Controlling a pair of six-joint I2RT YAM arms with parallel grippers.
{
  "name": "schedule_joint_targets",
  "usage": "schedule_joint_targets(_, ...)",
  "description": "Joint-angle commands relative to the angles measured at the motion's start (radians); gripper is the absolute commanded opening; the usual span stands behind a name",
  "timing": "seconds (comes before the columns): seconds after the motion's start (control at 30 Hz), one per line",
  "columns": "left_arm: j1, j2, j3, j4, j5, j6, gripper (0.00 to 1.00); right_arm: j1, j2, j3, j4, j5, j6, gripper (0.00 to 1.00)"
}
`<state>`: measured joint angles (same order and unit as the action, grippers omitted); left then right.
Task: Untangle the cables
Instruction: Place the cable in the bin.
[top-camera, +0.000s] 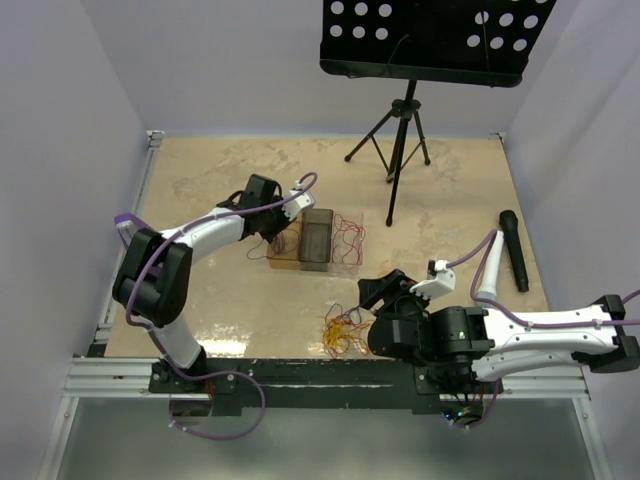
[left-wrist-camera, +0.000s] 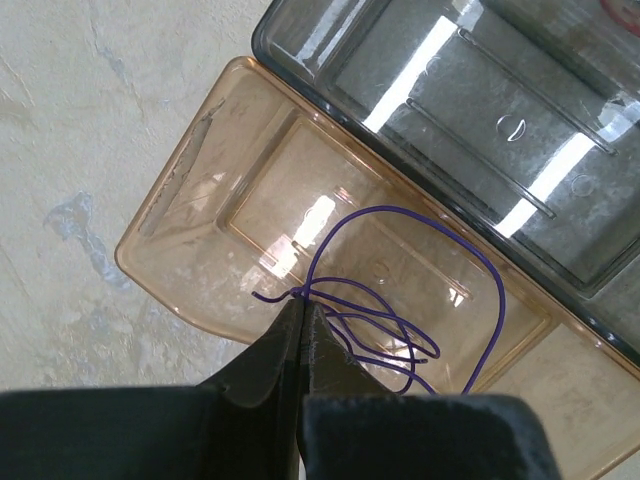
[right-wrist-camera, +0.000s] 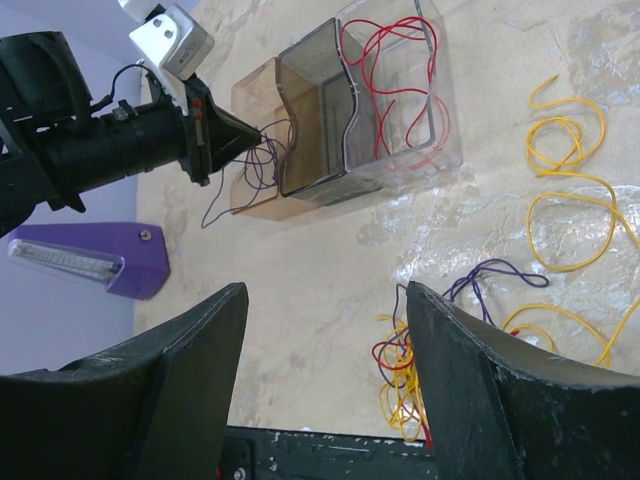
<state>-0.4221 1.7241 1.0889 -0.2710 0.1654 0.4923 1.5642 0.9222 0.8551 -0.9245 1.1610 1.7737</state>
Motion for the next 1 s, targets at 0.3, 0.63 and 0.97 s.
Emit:
schedule_joint_targets(0.3, -0.029, 0.067, 0.054, 0.024, -0.042, -0.006, 0.01, 0.000, -0.025, -0.016, -0.004, 0.037, 0.047, 0.69)
schedule_joint_targets(0.63, -0.027, 0.011, 0.048, -0.005, 0.017, -0.020, 0.15, 0.000, -0.013, -0.008, 0.004, 0.045, 0.035, 0.69)
schedule_joint_targets(0.97, -0.014, -0.075, 0.140, -0.146, 0.220, -0.067, 0.44, 0.002, -0.017, -0.002, 0.004, 0.042, 0.027, 0.69)
